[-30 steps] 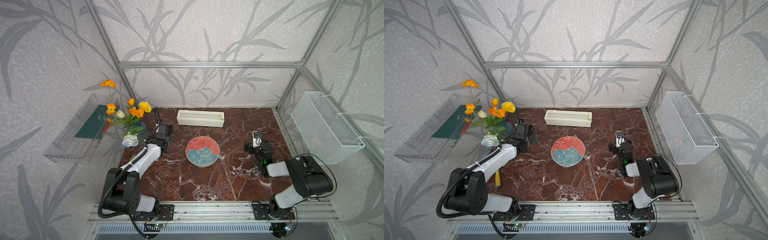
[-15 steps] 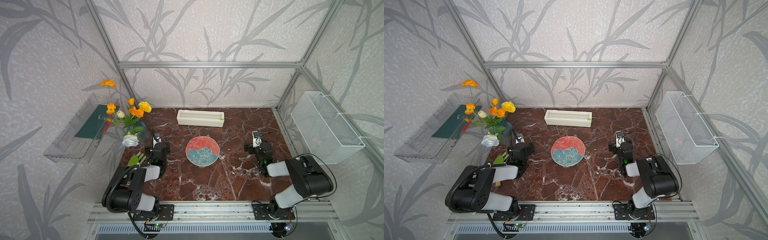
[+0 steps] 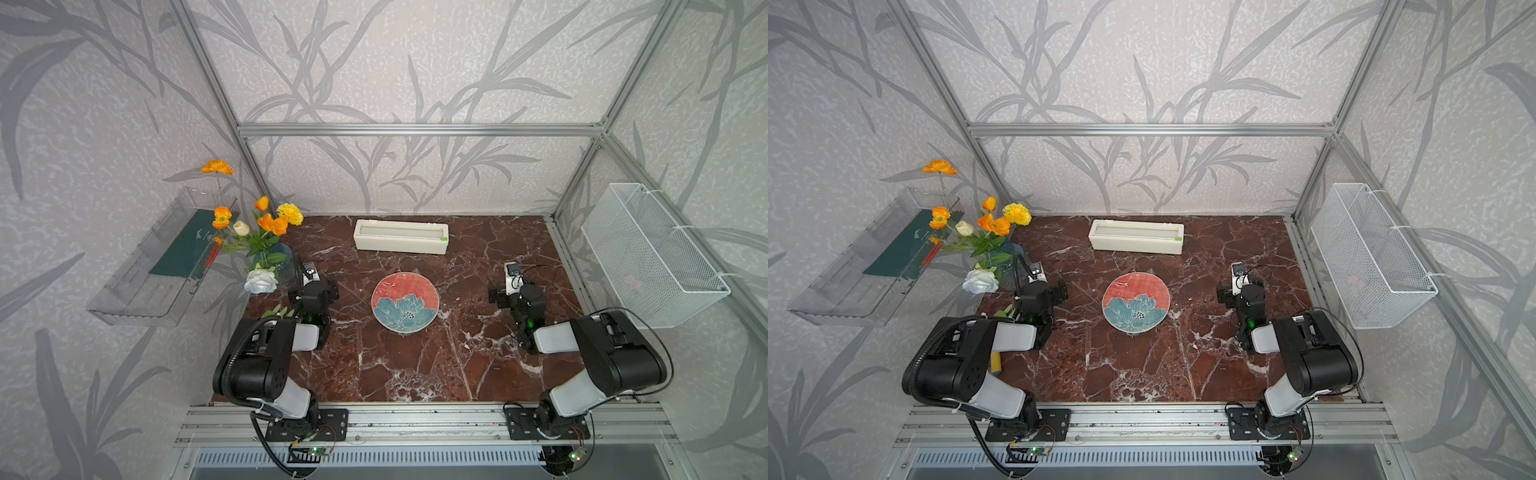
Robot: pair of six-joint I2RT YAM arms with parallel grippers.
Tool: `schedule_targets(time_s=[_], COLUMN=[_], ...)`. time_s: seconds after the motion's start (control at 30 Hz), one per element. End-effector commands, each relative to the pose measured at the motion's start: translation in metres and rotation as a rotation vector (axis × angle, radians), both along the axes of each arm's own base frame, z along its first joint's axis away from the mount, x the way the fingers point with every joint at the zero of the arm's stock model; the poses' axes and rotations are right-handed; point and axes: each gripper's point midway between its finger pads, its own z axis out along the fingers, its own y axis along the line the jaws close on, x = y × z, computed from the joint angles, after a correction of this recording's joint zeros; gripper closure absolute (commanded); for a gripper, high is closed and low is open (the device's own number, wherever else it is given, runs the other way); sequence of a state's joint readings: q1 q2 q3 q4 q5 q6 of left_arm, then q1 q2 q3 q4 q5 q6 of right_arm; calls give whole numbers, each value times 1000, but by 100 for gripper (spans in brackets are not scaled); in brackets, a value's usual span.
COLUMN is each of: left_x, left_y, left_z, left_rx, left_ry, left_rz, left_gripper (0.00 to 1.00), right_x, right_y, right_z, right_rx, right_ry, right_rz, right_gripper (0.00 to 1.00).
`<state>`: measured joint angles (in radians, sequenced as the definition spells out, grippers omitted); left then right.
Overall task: Wrap the plate with plastic wrap
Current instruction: Reset both arms
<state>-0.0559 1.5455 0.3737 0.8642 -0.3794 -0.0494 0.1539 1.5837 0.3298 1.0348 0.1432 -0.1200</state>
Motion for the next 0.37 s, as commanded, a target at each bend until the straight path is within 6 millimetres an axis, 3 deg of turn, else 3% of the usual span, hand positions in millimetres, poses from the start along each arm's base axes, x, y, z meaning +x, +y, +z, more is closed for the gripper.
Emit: schedule_targets(time_s=[0.0, 0.33], left_x=[5, 5], left_y=[1, 0], left_z=[11, 10], left_rx=[-16, -17], left_ry=[-35, -31], left_rz=[4, -4], left_gripper=[1, 1], right_x=[4, 4], right_y=[0, 1], right_z=[5, 5], right_rx=[13, 14], right_ry=[-15, -16], right_rz=[1, 1], right_gripper=[1, 1])
